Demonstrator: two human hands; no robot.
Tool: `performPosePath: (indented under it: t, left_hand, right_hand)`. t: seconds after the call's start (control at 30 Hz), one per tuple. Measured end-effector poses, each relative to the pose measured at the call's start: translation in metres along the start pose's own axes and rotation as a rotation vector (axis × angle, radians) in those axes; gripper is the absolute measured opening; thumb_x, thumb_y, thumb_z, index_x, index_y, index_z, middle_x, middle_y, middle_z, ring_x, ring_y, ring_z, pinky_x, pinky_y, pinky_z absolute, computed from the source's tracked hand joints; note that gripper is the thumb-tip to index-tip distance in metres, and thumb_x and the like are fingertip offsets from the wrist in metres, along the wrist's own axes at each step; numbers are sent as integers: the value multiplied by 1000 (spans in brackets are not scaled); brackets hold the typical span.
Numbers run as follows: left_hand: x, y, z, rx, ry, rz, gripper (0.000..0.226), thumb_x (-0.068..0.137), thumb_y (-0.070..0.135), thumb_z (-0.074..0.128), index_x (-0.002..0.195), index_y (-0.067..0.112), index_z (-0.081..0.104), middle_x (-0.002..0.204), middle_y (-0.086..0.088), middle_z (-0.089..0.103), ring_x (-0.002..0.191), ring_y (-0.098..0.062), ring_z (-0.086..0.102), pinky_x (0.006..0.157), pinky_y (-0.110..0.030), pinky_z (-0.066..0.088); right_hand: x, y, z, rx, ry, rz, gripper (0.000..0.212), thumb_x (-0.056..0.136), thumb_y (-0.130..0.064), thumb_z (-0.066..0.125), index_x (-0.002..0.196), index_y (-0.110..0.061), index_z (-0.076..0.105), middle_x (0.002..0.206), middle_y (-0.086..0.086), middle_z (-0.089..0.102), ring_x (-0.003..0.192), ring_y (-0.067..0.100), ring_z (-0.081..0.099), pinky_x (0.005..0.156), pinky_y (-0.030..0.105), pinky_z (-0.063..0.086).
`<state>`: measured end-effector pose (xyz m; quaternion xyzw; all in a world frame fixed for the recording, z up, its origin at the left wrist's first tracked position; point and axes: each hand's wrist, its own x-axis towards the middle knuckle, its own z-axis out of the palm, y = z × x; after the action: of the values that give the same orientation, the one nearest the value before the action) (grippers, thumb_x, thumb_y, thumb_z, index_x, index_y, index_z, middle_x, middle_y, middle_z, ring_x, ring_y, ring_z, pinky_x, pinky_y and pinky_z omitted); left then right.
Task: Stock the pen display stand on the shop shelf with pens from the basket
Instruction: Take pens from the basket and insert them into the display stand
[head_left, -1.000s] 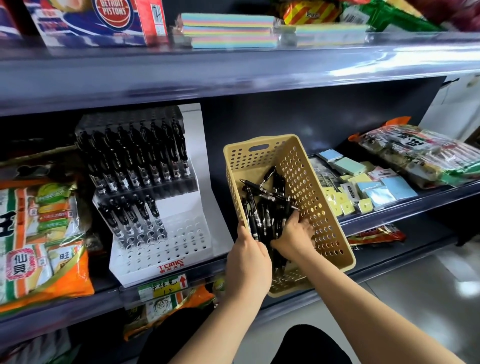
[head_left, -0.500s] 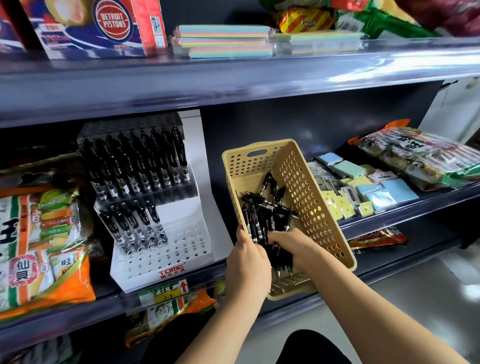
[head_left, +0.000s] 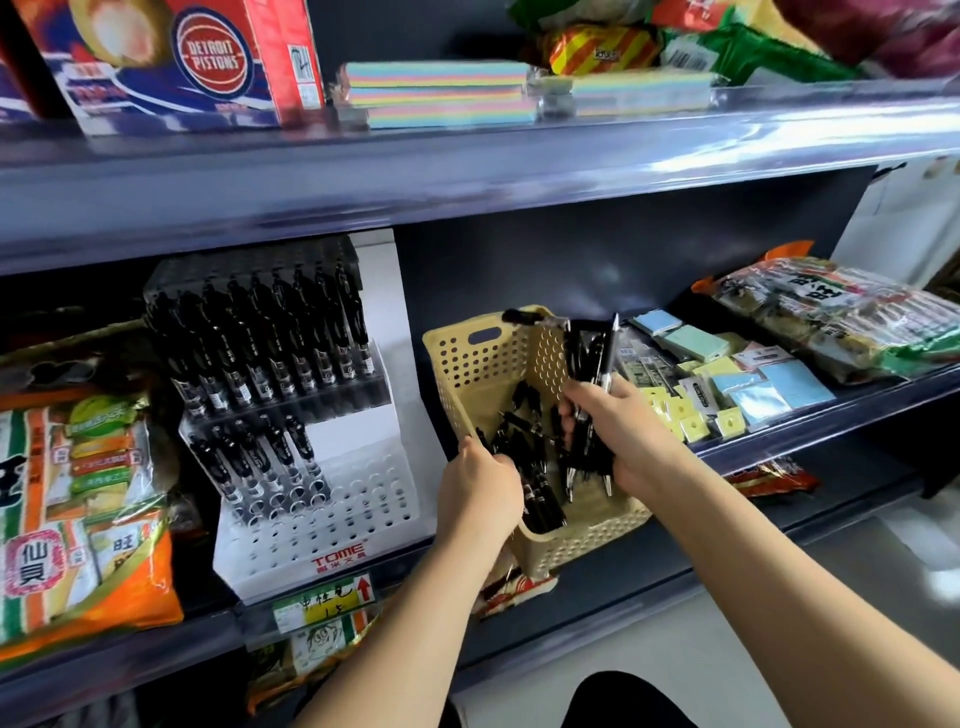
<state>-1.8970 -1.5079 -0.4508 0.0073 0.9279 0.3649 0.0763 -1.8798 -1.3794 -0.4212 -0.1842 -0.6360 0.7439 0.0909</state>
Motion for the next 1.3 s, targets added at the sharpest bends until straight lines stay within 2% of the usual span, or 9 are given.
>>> performPosePath:
  t: [0.1, 0.2, 0.43, 0.6, 0.73, 1.03, 1.17, 1.23, 1.3]
  left_hand:
    - [12, 3, -6, -71, -40, -37, 29, 98, 19, 37, 118, 3, 49, 107, -10, 56, 81, -22, 51, 61, -30, 41]
    - [23, 4, -8, -126, -46, -34, 26, 97, 20, 39, 113, 3, 52, 107, -13, 59, 78, -22, 53, 59, -29, 41]
    - [40, 3, -5, -121, 10, 2, 31, 97, 21, 38, 121, 4, 50, 116, -13, 57, 98, -29, 57, 74, -33, 47]
    - [58, 3, -7, -221, 1, -37, 23, 96, 18, 40, 108, 7, 55, 98, -6, 60, 77, -21, 58, 58, -30, 46]
    - [74, 4, -9, -338, -15, -89, 17, 91, 17, 41, 95, 12, 56, 90, -10, 62, 75, -30, 65, 65, -47, 59]
    - [98, -9, 3, -432, -83, -69, 31, 95, 34, 40, 116, 16, 52, 104, -10, 63, 89, -31, 64, 76, -49, 57]
    - [75, -5, -9, -306, -66, 10, 46, 99, 41, 35, 137, 15, 40, 122, -5, 54, 110, -28, 55, 97, -39, 46]
    - [47, -4, -15, -182, 80, 172, 54, 99, 41, 35, 146, 14, 28, 147, -4, 35, 134, -21, 34, 106, -28, 31]
    - [15, -11, -21, -175, 236, 429, 58, 96, 46, 35, 146, 19, 27, 147, 3, 29, 136, -10, 24, 104, -11, 23]
  right_hand:
    - [1, -10, 4, -2, 1, 9, 8, 93, -13, 53, 87, -12, 48, 67, 3, 54, 56, 13, 48, 53, 27, 42]
    - [5, -12, 5, -52, -28, 135, 4, 93, -9, 52, 91, -9, 49, 67, 5, 54, 54, 13, 47, 48, 23, 42]
    - [26, -15, 4, -147, -60, 254, 17, 92, -5, 52, 75, -6, 54, 56, 4, 54, 42, 10, 47, 41, 19, 42]
    - [41, -20, 10, -44, -25, 142, 5, 93, -7, 51, 89, -9, 48, 64, 4, 52, 48, 12, 45, 41, 21, 39]
    - [49, -31, 6, 151, 19, 91, 7, 92, -4, 49, 90, -7, 43, 62, 6, 51, 43, 12, 44, 40, 22, 39]
    - [37, -31, -4, 254, -28, 139, 15, 94, -4, 47, 79, -7, 46, 62, 6, 50, 44, 12, 43, 41, 22, 39]
    - [22, -26, -1, 236, -79, 153, 10, 93, -5, 50, 84, -7, 47, 62, 6, 51, 45, 12, 45, 41, 22, 41]
    - [11, -21, 1, 213, -118, 167, 6, 92, -6, 52, 88, -5, 48, 64, 6, 53, 48, 13, 46, 42, 22, 42]
    - [-1, -14, 8, 205, -154, 179, 6, 91, -7, 54, 93, -5, 49, 64, 6, 55, 49, 12, 48, 44, 23, 44]
